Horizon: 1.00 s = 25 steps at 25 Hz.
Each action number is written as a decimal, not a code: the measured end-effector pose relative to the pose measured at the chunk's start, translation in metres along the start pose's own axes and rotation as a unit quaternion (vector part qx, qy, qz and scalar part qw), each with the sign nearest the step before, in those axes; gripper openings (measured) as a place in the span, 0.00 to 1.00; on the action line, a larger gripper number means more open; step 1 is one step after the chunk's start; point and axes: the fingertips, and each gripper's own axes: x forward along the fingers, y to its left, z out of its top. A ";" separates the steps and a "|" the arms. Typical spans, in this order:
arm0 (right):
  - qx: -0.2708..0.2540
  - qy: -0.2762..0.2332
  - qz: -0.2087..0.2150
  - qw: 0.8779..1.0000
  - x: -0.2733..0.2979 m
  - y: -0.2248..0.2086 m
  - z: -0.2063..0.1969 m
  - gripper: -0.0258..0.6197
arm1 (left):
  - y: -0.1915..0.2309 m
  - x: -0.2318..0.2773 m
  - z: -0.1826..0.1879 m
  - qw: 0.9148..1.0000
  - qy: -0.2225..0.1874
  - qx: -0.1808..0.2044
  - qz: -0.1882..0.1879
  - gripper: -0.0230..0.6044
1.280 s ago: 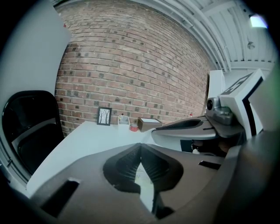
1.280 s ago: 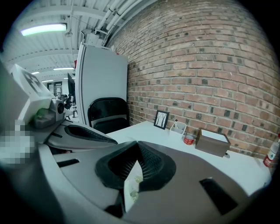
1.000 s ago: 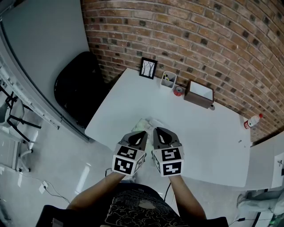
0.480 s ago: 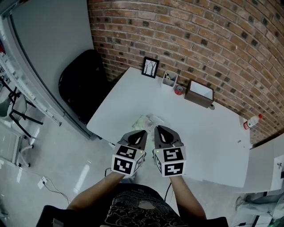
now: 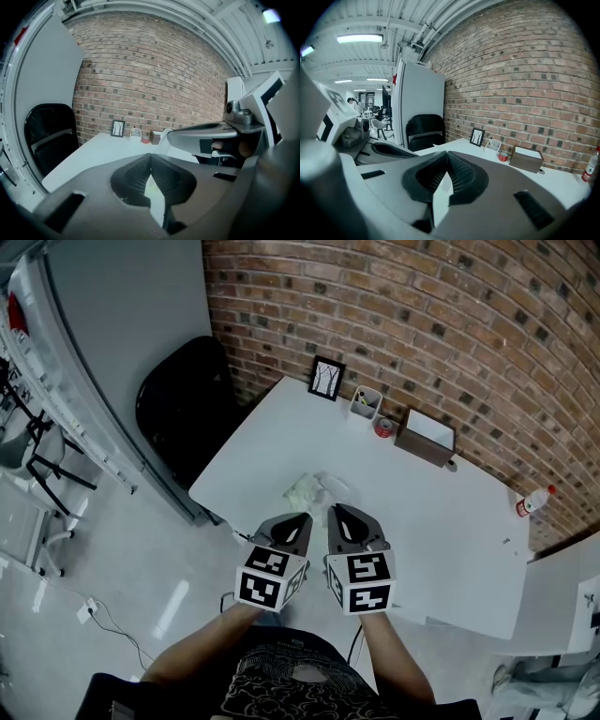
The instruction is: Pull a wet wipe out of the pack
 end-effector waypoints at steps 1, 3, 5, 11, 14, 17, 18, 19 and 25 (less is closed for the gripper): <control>-0.001 -0.001 0.001 1.000 -0.002 0.001 0.000 0.07 | -0.001 -0.002 0.000 1.000 -0.001 -0.001 0.001 0.06; -0.002 -0.003 0.004 1.000 -0.007 0.003 0.000 0.07 | -0.004 -0.005 -0.001 1.000 -0.002 -0.002 0.004 0.06; -0.003 -0.004 0.006 1.000 -0.012 0.005 -0.001 0.07 | -0.008 -0.008 -0.002 1.000 -0.003 -0.002 0.005 0.06; 0.000 -0.003 0.011 1.000 -0.026 0.008 -0.007 0.07 | -0.018 -0.016 -0.004 1.000 -0.006 0.003 0.009 0.06; 0.002 -0.003 0.012 1.000 -0.032 0.010 -0.011 0.07 | -0.023 -0.020 -0.004 1.000 -0.006 0.004 0.010 0.06; 0.004 -0.003 0.014 1.000 -0.038 0.010 -0.015 0.07 | -0.030 -0.022 -0.006 1.000 -0.006 0.006 0.009 0.06; 0.004 -0.003 0.015 1.000 -0.040 0.010 -0.016 0.07 | -0.033 -0.022 -0.007 1.000 -0.006 0.006 0.009 0.06; 0.004 -0.003 0.016 1.000 -0.042 0.010 -0.017 0.07 | -0.035 -0.023 -0.007 1.000 -0.006 0.007 0.009 0.06; 0.007 0.003 0.021 1.000 -0.050 0.011 -0.026 0.07 | -0.045 -0.025 -0.010 1.000 -0.007 0.007 0.008 0.06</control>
